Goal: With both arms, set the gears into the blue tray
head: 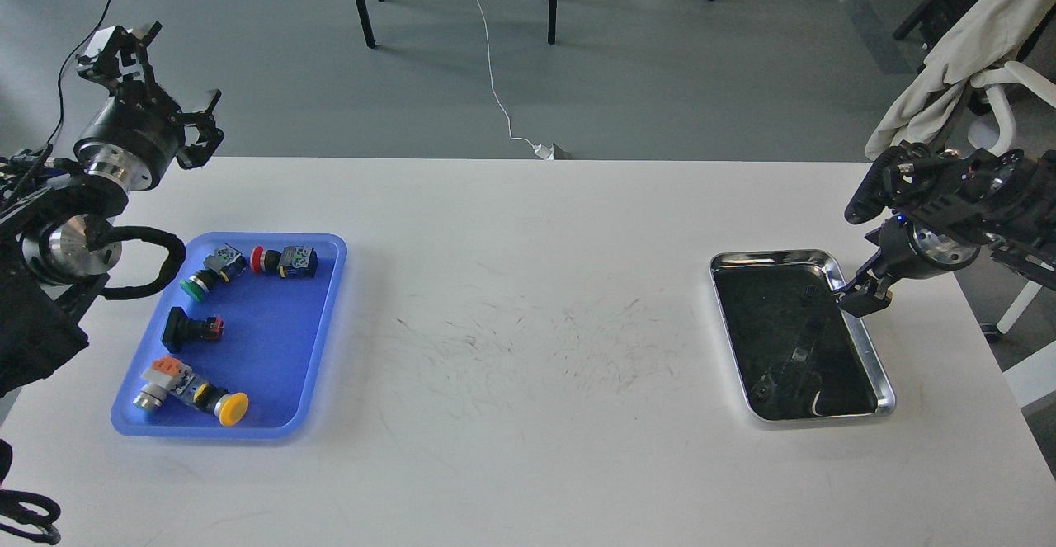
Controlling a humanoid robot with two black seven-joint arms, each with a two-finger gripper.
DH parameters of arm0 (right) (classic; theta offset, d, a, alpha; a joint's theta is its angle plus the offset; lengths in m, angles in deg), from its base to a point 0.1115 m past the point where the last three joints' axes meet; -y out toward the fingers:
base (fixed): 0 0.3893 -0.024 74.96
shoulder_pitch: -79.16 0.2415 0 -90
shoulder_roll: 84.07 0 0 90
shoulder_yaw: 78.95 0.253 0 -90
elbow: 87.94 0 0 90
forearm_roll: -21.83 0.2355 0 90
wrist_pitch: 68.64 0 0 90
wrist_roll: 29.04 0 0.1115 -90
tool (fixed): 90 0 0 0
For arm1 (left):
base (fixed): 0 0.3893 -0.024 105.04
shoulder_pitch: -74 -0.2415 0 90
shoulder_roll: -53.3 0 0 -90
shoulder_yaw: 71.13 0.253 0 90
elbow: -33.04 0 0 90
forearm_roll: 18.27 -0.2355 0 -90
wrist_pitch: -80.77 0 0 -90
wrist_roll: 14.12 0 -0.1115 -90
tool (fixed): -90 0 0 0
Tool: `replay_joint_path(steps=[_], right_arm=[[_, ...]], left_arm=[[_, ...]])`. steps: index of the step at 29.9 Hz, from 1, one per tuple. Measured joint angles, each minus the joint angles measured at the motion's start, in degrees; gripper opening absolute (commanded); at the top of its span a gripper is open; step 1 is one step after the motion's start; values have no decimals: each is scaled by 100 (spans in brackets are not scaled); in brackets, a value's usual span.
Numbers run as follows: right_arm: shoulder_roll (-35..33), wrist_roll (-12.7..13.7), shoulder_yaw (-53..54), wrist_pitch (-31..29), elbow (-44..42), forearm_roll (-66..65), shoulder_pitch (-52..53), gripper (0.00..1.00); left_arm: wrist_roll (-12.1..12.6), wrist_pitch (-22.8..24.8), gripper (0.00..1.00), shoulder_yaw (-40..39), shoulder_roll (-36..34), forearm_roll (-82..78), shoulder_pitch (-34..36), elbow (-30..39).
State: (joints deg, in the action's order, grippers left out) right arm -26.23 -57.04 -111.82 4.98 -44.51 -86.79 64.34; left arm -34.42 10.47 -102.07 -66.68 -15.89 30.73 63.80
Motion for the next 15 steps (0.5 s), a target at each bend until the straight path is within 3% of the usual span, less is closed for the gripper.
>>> replay_joint_path(steps=[9, 13, 15], right_arm=[[276, 0, 139, 39, -25, 140, -121, 92], [354, 0, 188, 39, -27, 194, -204, 78], [362, 0, 189, 34, -27, 199, -216, 76]], left_arm=[[0, 8, 98, 0, -69, -12, -14, 10], [0, 8, 98, 0, -79, -25, -15, 10], [0, 8, 98, 0, -84, -27, -19, 10]])
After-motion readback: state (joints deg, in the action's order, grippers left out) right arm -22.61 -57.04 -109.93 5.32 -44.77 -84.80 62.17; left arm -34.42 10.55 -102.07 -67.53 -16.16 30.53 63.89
